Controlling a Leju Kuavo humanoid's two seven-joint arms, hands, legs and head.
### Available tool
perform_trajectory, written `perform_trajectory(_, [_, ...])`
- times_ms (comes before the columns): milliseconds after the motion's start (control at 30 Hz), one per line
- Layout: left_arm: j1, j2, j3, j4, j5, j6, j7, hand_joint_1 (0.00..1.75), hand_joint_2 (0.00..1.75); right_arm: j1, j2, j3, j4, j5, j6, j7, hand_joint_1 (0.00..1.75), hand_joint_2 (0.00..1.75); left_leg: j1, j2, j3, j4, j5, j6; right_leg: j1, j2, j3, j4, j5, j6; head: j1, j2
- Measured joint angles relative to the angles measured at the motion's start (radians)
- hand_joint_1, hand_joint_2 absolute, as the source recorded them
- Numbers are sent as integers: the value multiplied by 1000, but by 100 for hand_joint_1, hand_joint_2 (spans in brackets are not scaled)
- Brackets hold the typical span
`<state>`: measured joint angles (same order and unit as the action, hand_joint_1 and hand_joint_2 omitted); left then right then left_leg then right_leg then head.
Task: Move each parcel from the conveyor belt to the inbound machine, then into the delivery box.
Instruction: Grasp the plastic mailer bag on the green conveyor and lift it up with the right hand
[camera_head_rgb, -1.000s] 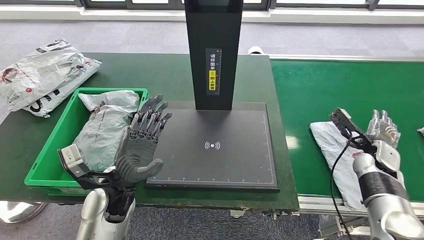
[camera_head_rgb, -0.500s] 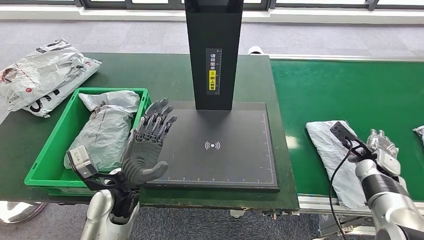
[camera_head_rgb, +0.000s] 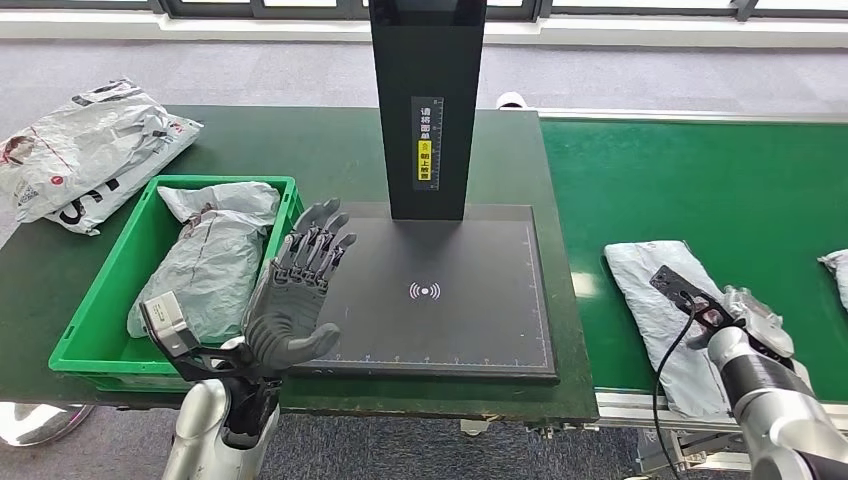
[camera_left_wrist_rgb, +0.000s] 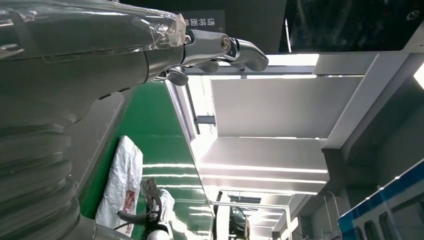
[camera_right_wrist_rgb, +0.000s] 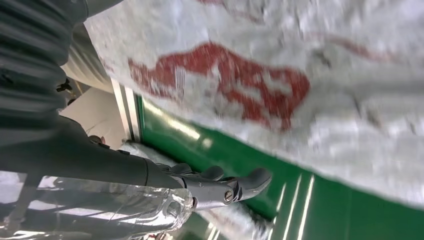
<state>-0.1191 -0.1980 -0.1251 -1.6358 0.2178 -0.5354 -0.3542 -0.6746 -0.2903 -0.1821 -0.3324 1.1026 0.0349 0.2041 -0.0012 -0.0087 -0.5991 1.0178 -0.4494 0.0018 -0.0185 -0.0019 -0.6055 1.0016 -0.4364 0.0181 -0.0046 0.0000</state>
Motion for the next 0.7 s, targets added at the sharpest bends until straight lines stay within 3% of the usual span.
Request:
perform_trajectory(233, [1, 0, 0, 14, -42, -10, -36, 0, 175, 42, 21, -23, 28, -56, 107, -60, 0, 175, 0, 0, 0, 0, 0, 0, 0, 0, 0, 0, 0, 0, 0, 0])
perform_trajectory(633, [-22, -2, 0, 41, -89, -9, -46, 0, 175, 50, 60, -106, 41, -128, 201, -155, 2, 175, 0, 3, 2, 0, 0, 0, 0, 4, 1, 0, 0, 0, 0, 0])
perform_trajectory(700, [-27, -3, 0, 47, -93, -8, -45, 0, 175, 50, 66, -113, 41, -128, 201, -160, 89, 175, 0, 4, 3, 0, 0, 0, 0, 4, 1, 0, 1, 0, 0, 0])
